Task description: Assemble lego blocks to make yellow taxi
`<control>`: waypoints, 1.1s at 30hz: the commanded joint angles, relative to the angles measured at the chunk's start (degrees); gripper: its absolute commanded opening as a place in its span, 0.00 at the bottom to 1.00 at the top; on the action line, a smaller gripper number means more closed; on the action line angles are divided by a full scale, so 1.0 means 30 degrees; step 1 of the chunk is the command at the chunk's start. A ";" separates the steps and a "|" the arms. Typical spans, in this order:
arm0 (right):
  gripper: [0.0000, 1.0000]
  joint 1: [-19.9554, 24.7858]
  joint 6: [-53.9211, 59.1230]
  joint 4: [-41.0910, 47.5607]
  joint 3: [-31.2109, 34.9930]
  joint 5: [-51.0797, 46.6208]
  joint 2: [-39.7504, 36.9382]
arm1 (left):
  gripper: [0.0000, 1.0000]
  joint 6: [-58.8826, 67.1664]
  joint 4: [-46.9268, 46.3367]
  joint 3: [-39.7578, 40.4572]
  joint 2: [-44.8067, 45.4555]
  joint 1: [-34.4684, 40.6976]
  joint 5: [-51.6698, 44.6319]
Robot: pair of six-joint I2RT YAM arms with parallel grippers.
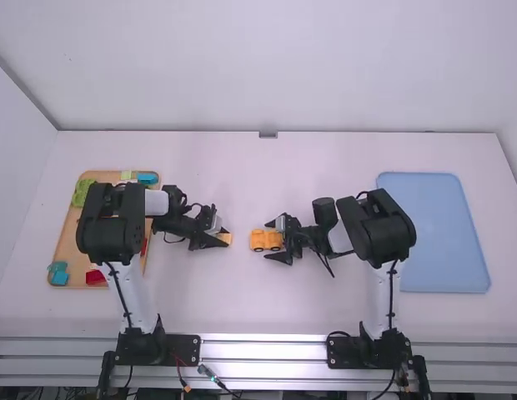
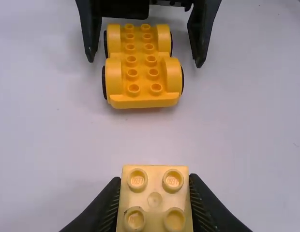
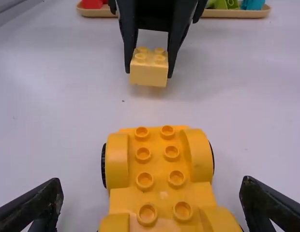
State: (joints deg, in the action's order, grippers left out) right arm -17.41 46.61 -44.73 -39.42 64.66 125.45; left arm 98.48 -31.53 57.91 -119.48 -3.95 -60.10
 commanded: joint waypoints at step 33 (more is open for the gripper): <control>0.96 0.0036 -0.0036 0.3053 -0.1625 0.0656 0.0226 | 0.02 -0.8080 0.6193 -0.0576 -0.0102 0.1683 0.2856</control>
State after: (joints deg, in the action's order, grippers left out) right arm -17.41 46.54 -35.62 -43.33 64.27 125.45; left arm 81.54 -13.52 57.95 -119.48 0.05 -54.94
